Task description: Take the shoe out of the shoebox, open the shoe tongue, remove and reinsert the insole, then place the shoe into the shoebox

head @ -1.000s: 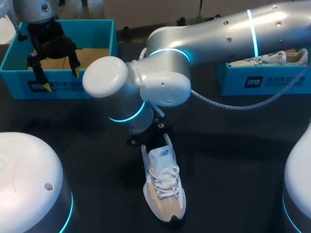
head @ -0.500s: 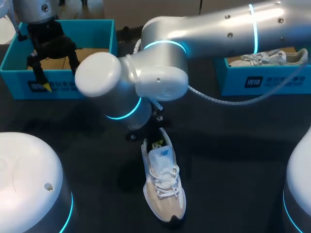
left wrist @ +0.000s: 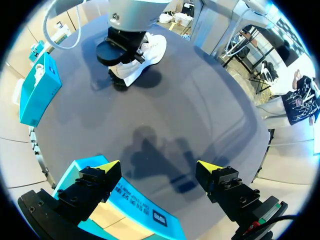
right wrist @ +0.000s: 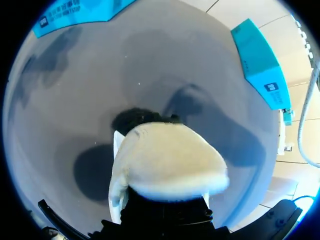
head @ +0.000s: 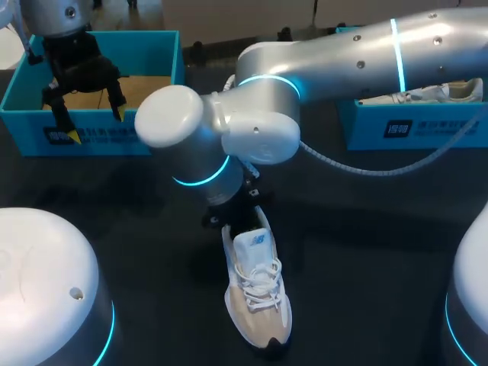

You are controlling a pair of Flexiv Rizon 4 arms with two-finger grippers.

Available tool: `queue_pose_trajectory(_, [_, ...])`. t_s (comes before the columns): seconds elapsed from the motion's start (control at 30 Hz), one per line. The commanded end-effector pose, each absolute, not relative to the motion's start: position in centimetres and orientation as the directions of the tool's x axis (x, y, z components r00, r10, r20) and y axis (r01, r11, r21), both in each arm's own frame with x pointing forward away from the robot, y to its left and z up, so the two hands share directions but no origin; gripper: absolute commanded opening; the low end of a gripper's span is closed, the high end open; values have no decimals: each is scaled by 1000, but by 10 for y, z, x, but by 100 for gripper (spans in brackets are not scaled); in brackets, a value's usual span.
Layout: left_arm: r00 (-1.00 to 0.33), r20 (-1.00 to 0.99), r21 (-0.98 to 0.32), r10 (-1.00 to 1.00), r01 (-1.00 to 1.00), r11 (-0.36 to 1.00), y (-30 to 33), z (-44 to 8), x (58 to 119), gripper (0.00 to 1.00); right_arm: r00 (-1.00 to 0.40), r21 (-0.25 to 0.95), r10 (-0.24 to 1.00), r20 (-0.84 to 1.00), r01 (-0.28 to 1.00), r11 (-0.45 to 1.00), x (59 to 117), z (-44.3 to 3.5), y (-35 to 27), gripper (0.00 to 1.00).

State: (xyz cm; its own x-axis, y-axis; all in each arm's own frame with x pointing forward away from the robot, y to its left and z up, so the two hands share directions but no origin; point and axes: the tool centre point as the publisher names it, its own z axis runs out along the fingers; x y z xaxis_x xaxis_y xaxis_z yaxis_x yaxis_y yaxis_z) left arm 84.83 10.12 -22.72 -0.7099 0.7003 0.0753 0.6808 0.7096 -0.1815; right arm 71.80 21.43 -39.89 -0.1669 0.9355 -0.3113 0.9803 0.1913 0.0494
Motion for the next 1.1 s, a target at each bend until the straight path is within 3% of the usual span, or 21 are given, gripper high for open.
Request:
queue_pose_trajectory(0.03, [-710,76,-180,700,681,710,102,-226,848,100,-165,47,939,-302,981,188,716,-403,214,0])
queue_pose_trajectory(0.47, [-710,76,-180,700,681,710,102,-226,848,100,-166,81,928,-333,976,204,720,-354,219,0])
queue_pose_trajectory(1.1, [-710,76,-180,700,681,710,102,-226,848,100,-83,3,996,-21,997,83,715,-393,227,0])
